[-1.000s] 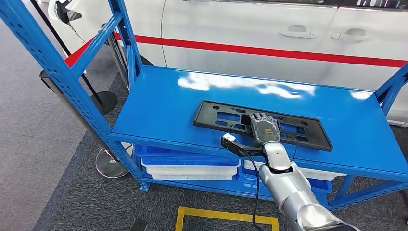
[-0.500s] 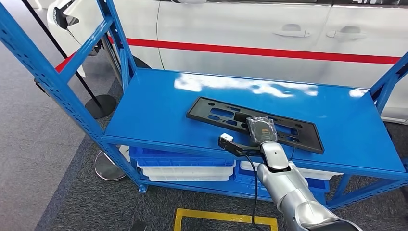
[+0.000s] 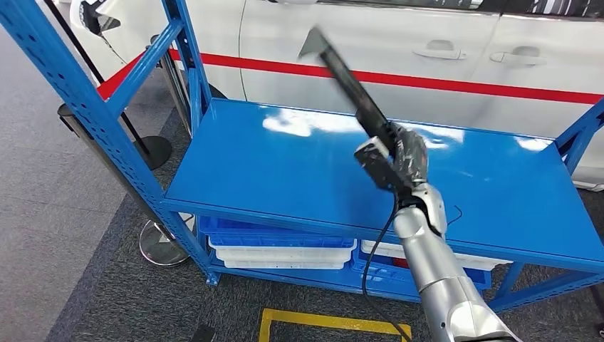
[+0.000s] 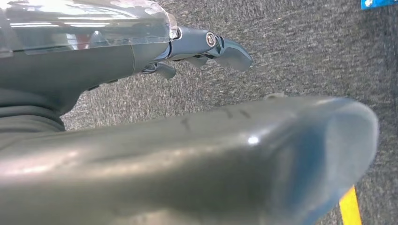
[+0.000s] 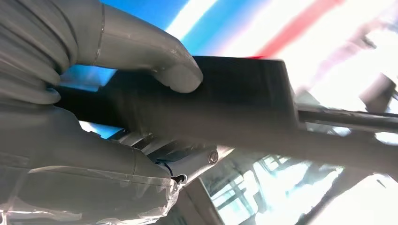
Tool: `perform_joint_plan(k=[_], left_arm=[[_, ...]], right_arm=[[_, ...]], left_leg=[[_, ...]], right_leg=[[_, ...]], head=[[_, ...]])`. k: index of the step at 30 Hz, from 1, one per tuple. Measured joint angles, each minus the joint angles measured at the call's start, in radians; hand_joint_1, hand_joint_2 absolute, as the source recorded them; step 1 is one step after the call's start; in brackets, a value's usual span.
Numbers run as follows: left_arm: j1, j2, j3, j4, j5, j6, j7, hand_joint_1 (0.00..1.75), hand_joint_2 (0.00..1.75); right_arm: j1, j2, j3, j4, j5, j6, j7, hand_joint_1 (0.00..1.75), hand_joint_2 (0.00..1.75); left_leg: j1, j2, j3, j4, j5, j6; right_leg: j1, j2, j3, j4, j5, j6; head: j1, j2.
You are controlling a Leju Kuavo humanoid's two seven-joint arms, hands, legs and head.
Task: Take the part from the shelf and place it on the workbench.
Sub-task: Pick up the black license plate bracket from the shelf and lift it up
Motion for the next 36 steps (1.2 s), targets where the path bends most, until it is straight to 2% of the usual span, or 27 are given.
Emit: perform_joint_plan(k=[1, 2, 4, 5, 7, 9, 11, 12, 13, 15, 16, 17, 18, 21, 23, 25, 26, 27, 28, 29, 30, 32, 33, 34, 36], left_arm=[[0.0, -0.001, 0.004, 0.0, 0.0, 0.0, -0.001, 0.0, 0.0], [0.001, -0.002, 0.008, 0.0, 0.0, 0.0, -0.002, 0.0, 0.0], [0.002, -0.003, 0.015, 0.0, -0.001, 0.001, -0.006, 0.0, 0.0], [0.003, -0.003, 0.017, 0.0, -0.001, 0.001, -0.008, 0.0, 0.0], [0.006, -0.003, 0.02, 0.0, -0.001, 0.004, -0.012, 0.0, 0.87], [0.006, -0.002, 0.024, 0.0, -0.001, 0.006, -0.014, 0.0, 1.75], [0.006, -0.002, 0.029, 0.0, -0.002, 0.011, -0.013, 0.0, 1.75], [0.006, -0.001, 0.031, 0.0, -0.004, 0.016, -0.012, 0.0, 1.75], [0.006, -0.001, 0.033, 0.0, -0.007, 0.021, -0.011, 0.0, 1.75], [0.005, 0.0, 0.036, 0.0, -0.011, 0.031, -0.008, 0.0, 1.75], [0.005, 0.001, 0.039, 0.0, -0.009, 0.033, -0.01, 0.0, 1.75], [0.006, 0.001, 0.043, 0.0, -0.003, 0.034, -0.015, 0.0, 1.75], [0.006, 0.001, 0.049, 0.0, 0.004, 0.034, -0.023, 0.0, 1.75], [0.008, 0.002, 0.067, 0.0, 0.022, 0.033, -0.046, 0.0, 1.75], [0.008, 0.003, 0.078, 0.0, 0.024, 0.035, -0.058, 0.0, 1.75], [0.008, 0.003, 0.088, 0.0, 0.025, 0.037, -0.065, 0.0, 1.75], [0.008, 0.003, 0.092, 0.0, 0.025, 0.038, -0.066, 0.0, 1.75], [0.008, 0.004, 0.095, 0.0, 0.025, 0.038, -0.066, 0.0, 1.75], [0.008, 0.004, 0.098, 0.0, 0.025, 0.039, -0.067, 0.0, 1.75], [0.006, 0.004, 0.101, 0.0, 0.025, 0.039, -0.067, 0.0, 1.75], [0.005, 0.004, 0.104, 0.0, 0.025, 0.04, -0.066, 0.0, 1.75], [0.003, 0.004, 0.11, 0.0, 0.026, 0.039, -0.065, 0.0, 1.75], [0.003, 0.005, 0.112, 0.0, 0.03, 0.039, -0.064, 0.0, 1.75], [0.005, 0.005, 0.115, 0.0, 0.035, 0.038, -0.063, 0.0, 1.75], [0.009, 0.006, 0.123, 0.0, 0.042, 0.036, -0.061, 0.0, 1.75]], right_arm=[[0.007, -0.011, 0.0, -0.103, -0.061, 0.026, 0.017, 1.75, 1.75], [0.012, -0.024, 0.001, -0.196, -0.108, 0.047, 0.032, 1.75, 1.75], [0.02, -0.062, 0.001, -0.365, -0.194, 0.074, 0.047, 1.75, 1.75], [0.025, -0.083, 0.0, -0.434, -0.232, 0.083, 0.047, 1.75, 1.75], [0.032, -0.124, -0.001, -0.545, -0.304, 0.094, 0.035, 1.75, 1.75], [0.039, -0.158, -0.005, -0.617, -0.35, 0.098, 0.021, 1.75, 1.75], [0.055, -0.184, -0.008, -0.662, -0.387, 0.101, 0.007, 1.75, 1.75], [0.066, -0.199, -0.008, -0.681, -0.421, 0.107, -0.003, 1.75, 1.75], [0.078, -0.215, -0.009, -0.701, -0.468, 0.117, -0.015, 1.75, 1.75], [0.106, -0.256, -0.018, -0.744, -0.61, 0.154, -0.038, 1.75, 1.75], [0.122, -0.279, -0.029, -0.767, -0.689, 0.177, -0.051, 1.75, 1.75], [0.143, -0.302, -0.043, -0.788, -0.764, 0.198, -0.069, 1.75, 1.75], [0.169, -0.323, -0.059, -0.808, -0.825, 0.215, -0.094, 1.75, 1.75], [0.271, -0.369, -0.12, -0.867, -0.91, 0.233, -0.195, 1.75, 1.75], [0.35, -0.391, -0.171, -0.907, -0.936, 0.256, -0.257, 1.75, 1.75], [0.424, -0.404, -0.216, -0.939, -0.96, 0.29, -0.292, 1.75, 1.75], [0.455, -0.407, -0.233, -0.951, -0.966, 0.302, -0.3, 1.75, 1.75], [0.481, -0.409, -0.245, -0.96, -0.969, 0.308, -0.303, 1.75, 1.75], [0.502, -0.41, -0.254, -0.968, -0.97, 0.312, -0.304, 1.75, 1.75], [0.517, -0.411, -0.262, -0.976, -0.972, 0.313, -0.304, 1.75, 1.75], [0.532, -0.412, -0.271, -0.986, -0.978, 0.313, -0.305, 1.75, 1.75], [0.577, -0.412, -0.293, -1.006, -1.002, 0.318, -0.319, 1.75, 1.75], [0.61, -0.411, -0.307, -1.016, -1.015, 0.324, -0.333, 1.75, 1.75], [0.649, -0.409, -0.321, -1.025, -1.025, 0.334, -0.352, 1.75, 1.75], [0.732, -0.398, -0.349, -1.042, -1.032, 0.358, -0.393, 1.75, 1.75]], left_leg=[[-0.002, -0.001, -0.001, 0.0, 0.0, -0.002], [-0.003, -0.002, -0.004, 0.001, 0.0, -0.004], [-0.003, -0.003, -0.006, -0.002, 0.002, -0.012], [-0.003, -0.003, -0.006, -0.004, 0.001, -0.017], [-0.004, -0.001, -0.015, 0.024, -0.022, -0.026], [0.0, 0.001, -0.06, 0.135, -0.083, -0.033], [0.005, 0.001, -0.116, 0.256, -0.128, -0.041], [0.006, 0.002, -0.123, 0.27, -0.124, -0.043], [0.007, 0.002, -0.113, 0.247, -0.102, -0.045], [0.009, 0.002, -0.048, 0.115, -0.038, -0.043], [0.009, 0.002, -0.019, 0.057, -0.019, -0.038], [0.007, 0.001, 0.0, 0.02, -0.011, -0.032], [0.005, 0.0, 0.006, 0.007, -0.014, -0.025], [0.006, -0.003, 0.009, 0.0, -0.01, -0.007], [0.01, -0.004, 0.012, -0.007, -0.007, 0.002], [0.01, -0.002, 0.012, -0.008, -0.008, 0.007], [0.01, -0.001, 0.012, -0.008, -0.009, 0.007], [0.01, 0.0, 0.012, -0.008, -0.01, 0.007], [0.01, 0.001, 0.012, -0.007, -0.01, 0.007], [0.01, 0.002, 0.013, -0.007, -0.011, 0.005], [0.01, 0.002, 0.015, -0.008, -0.012, 0.003], [0.008, -0.003, 0.018, -0.008, -0.012, -0.007], [0.007, -0.006, 0.019, -0.008, -0.012, -0.012], [0.007, -0.009, 0.019, -0.009, -0.01, -0.019], [0.007, -0.01, 0.019, -0.009, -0.014, -0.03]], right_leg=[[0.003, -0.002, 0.025, -0.057, 0.021, -0.007], [0.006, -0.004, 0.039, -0.09, 0.03, -0.012], [0.009, -0.007, 0.042, -0.106, 0.032, -0.016], [0.006, -0.008, 0.045, -0.113, 0.035, -0.018], [-0.003, -0.01, 0.056, -0.131, 0.043, -0.023], [-0.005, -0.011, 0.063, -0.137, 0.044, -0.028], [-0.005, -0.008, 0.064, -0.134, 0.042, -0.029], [-0.005, -0.007, 0.064, -0.132, 0.04, -0.028], [-0.005, -0.006, 0.065, -0.128, 0.037, -0.025], [-0.006, -0.006, 0.067, -0.119, 0.029, -0.016], [-0.004, -0.007, 0.066, -0.114, 0.024, -0.011], [-0.002, -0.008, 0.065, -0.11, 0.021, -0.006], [-0.001, -0.01, 0.064, -0.108, 0.019, -0.001], [-0.002, -0.012, 0.065, -0.106, 0.012, 0.014], [-0.005, -0.009, 0.04, -0.047, -0.028, 0.025], [-0.01, -0.006, -0.025, 0.082, -0.093, 0.035], [-0.012, -0.006, -0.058, 0.143, -0.113, 0.038], [-0.014, -0.006, -0.078, 0.175, -0.116, 0.04], [-0.016, -0.006, -0.078, 0.169, -0.099, 0.041], [-0.018, -0.006, -0.055, 0.119, -0.065, 0.04], [-0.02, -0.006, -0.016, 0.042, -0.027, 0.039], [-0.017, -0.007, 0.048, -0.084, 0.018, 0.032], [-0.013, -0.008, 0.061, -0.109, 0.024, 0.027], [-0.01, -0.008, 0.062, -0.113, 0.023, 0.022], [-0.012, -0.011, 0.061, -0.117, 0.028, 0.009]], head=[[0.0, 0.0], [0.0, 0.0], [0.0, 0.0], [0.0, 0.0], [0.0, 0.0], [0.0, 0.0], [0.0, 0.0], [0.0, 0.0], [0.0, 0.0], [0.0, 0.0], [0.0, 0.0], [0.0, 0.0], [0.0, 0.0], [0.001, 0.0], [0.001, 0.0], [0.001, 0.0], [0.001, 0.0], [0.001, 0.0], [0.001, 0.0], [0.001, 0.0], [0.001, 0.0], [0.001, 0.0], [0.001, 0.0], [0.001, 0.0], [0.001, 0.0]])
